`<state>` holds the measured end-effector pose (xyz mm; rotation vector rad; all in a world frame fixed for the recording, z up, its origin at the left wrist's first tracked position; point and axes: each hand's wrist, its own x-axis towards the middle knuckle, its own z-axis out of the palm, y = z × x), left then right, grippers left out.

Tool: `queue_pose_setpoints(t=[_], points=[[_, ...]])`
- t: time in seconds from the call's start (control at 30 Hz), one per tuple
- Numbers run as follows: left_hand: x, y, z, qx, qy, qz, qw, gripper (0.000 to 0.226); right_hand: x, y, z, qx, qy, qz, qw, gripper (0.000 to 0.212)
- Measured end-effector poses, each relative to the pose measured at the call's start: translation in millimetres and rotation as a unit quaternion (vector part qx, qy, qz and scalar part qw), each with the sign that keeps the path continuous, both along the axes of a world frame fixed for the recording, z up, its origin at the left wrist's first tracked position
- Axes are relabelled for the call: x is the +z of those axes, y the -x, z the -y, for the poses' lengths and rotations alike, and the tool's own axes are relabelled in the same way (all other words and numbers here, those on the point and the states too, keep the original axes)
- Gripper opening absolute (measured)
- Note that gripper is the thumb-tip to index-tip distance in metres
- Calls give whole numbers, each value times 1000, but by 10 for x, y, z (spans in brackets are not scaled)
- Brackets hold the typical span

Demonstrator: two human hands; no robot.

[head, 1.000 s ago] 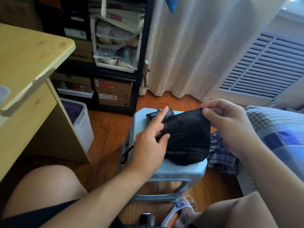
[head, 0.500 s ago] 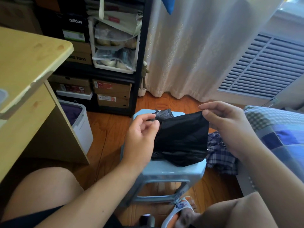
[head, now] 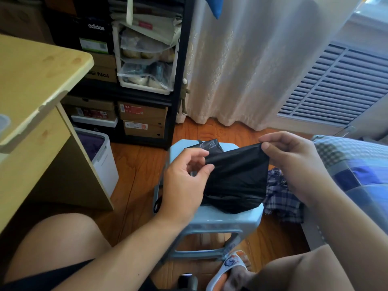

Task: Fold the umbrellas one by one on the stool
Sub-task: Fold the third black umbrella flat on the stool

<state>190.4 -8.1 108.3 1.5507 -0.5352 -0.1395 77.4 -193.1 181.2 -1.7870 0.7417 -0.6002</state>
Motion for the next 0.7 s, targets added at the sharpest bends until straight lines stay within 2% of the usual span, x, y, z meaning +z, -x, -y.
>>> queue_pose_setpoints(t=[0.17,0.23,0.3,0.43,0.57,0.6,0.7], points=[[-19,-167,11,-17,77,-212,974,14,-20,30,33,1,-9,5,1000,13],[-24,-195,-5,-32,82,-258,962,3,-9,25,29,2,-17,6,1000,13],[-34,-174,-23,-53,67,-235,968,10,2,13,26,3,-20,3,1000,13],[4,-99,-16,-101,18,-131,986,23,16,-16,10,16,-23,8,1000,12],[56,-160,23,-63,-8,-44,997,28,45,-37,-7,20,-16,7,1000,11],[64,-184,28,-52,-11,-34,998,26,38,-40,20,24,-14,-4,1000,15],[64,-256,42,-31,-6,-47,998,22,4,-57,155,69,-1,-74,995,45]])
